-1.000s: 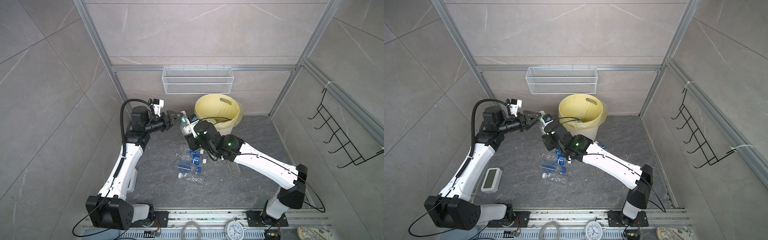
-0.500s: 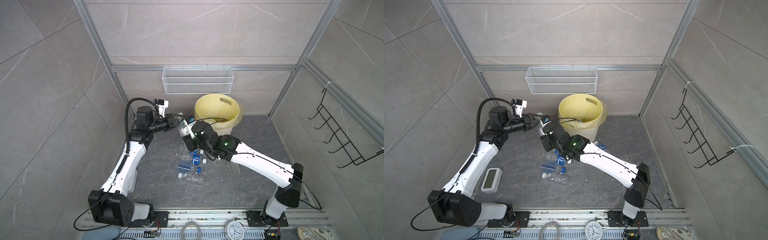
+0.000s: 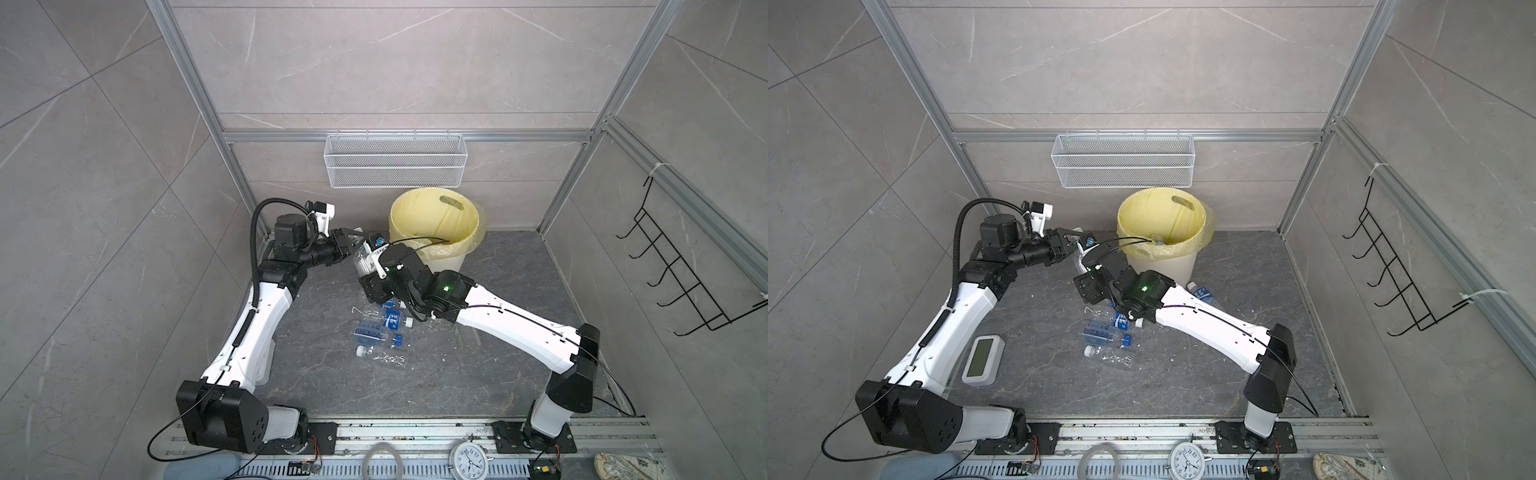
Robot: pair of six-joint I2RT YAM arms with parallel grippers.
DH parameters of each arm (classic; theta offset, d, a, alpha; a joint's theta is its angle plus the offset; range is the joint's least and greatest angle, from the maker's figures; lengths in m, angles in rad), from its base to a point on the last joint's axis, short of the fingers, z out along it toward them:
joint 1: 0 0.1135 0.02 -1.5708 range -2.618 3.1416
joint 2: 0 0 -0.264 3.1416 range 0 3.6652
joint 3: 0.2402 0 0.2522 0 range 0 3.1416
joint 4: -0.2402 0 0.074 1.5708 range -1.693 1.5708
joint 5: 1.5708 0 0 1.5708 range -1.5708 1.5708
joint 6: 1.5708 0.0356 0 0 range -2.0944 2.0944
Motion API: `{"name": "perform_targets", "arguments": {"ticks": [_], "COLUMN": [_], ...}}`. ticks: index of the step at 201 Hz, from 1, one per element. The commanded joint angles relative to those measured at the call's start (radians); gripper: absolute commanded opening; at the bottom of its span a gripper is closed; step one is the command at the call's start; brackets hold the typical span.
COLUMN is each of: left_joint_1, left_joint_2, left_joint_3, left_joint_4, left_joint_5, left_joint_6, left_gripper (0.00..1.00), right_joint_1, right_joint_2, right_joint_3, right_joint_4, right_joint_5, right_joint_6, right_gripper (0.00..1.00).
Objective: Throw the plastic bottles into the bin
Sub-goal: 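Close the left gripper on the bottle's white cap while the right holds it, then open the right gripper and lift the bottle with the left gripper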
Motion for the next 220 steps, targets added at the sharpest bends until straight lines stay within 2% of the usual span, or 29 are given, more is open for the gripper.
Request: {"name": "perform_targets", "arguments": {"ticks": [1, 80, 151, 220], "left_joint_1": [0.000, 0.001, 0.009, 0.017], "left_joint_2": [-0.026, -0.002, 0.009, 0.047], "left_joint_3": [0.049, 0.093, 0.135, 0.291], "left_joint_4": [-0.007, -0.067, -0.110, -0.240], "left_joint_5": [-0.036, -0.110, -0.148, -0.319], "left_joint_6": [0.029, 0.048, 0.072, 0.152], "left_gripper": [0.17, 0.17, 0.17, 0.17], "right_joint_1": [0.007, 0.007, 0.007, -0.006], "right_joint_2": [0.003, -0.026, -0.058, -0.150], "right_joint_3": [-0.013, -0.032, -0.048, -0.097], "right_joint_4": [0.014, -0.004, -0.015, 0.007], "right_joint_5": [-0.008, 0.016, 0.037, 0.095], "right_joint_6": [-0.004, -0.009, -0.010, 0.016], "right_gripper": [0.80, 0.93, 1.00, 1.00]}}
